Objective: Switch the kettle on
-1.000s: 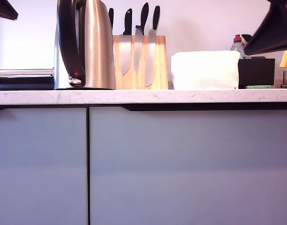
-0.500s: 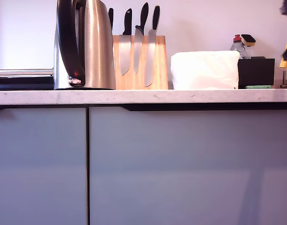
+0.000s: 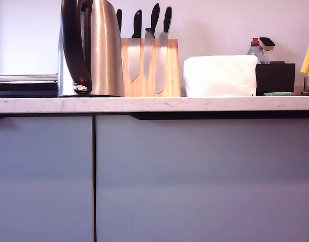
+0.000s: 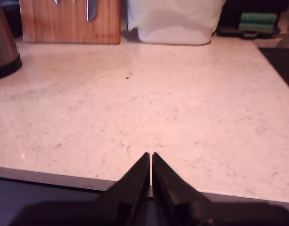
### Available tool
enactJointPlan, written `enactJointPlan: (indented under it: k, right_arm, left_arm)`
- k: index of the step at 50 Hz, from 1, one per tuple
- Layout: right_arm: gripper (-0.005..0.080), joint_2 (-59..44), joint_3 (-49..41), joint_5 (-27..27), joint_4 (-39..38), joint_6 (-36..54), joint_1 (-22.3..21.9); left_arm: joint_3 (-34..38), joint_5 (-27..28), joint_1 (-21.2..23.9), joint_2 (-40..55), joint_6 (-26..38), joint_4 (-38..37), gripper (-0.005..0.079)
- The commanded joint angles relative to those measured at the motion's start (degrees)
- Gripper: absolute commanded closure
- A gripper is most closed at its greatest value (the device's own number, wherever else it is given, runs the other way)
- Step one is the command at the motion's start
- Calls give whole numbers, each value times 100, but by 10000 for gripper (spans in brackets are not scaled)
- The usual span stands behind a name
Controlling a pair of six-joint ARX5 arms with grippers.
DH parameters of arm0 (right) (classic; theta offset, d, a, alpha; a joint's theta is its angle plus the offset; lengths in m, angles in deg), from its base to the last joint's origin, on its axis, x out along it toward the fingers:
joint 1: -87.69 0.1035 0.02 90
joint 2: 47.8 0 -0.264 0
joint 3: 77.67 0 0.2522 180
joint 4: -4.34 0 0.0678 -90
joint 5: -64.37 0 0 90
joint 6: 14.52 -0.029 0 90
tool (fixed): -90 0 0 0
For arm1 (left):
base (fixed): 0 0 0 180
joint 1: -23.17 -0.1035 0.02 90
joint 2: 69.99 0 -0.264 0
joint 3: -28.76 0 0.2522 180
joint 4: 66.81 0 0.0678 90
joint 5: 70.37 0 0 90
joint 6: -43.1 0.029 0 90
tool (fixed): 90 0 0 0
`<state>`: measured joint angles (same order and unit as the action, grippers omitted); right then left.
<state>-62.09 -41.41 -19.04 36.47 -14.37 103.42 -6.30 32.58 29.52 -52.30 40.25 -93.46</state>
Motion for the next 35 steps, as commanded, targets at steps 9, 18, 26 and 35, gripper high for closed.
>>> enactJointPlan:
  k: [9, 18, 26, 35]
  right_arm:
    - [764, 273, 44, -210, 205, -44, -37]
    - [764, 271, 44, -201, 730, -28, -37]
    - [764, 271, 44, -201, 1351, -28, -37]
    - [764, 271, 44, -201, 1705, -28, -37]
  left_arm:
    - [142, 50, -2, -131, -35, 15, 761]
    - [142, 50, -2, -129, -33, -225, 761]
    - [142, 50, -2, -129, -33, -514, 761]
    - [142, 50, -2, -129, -31, -848, 761]
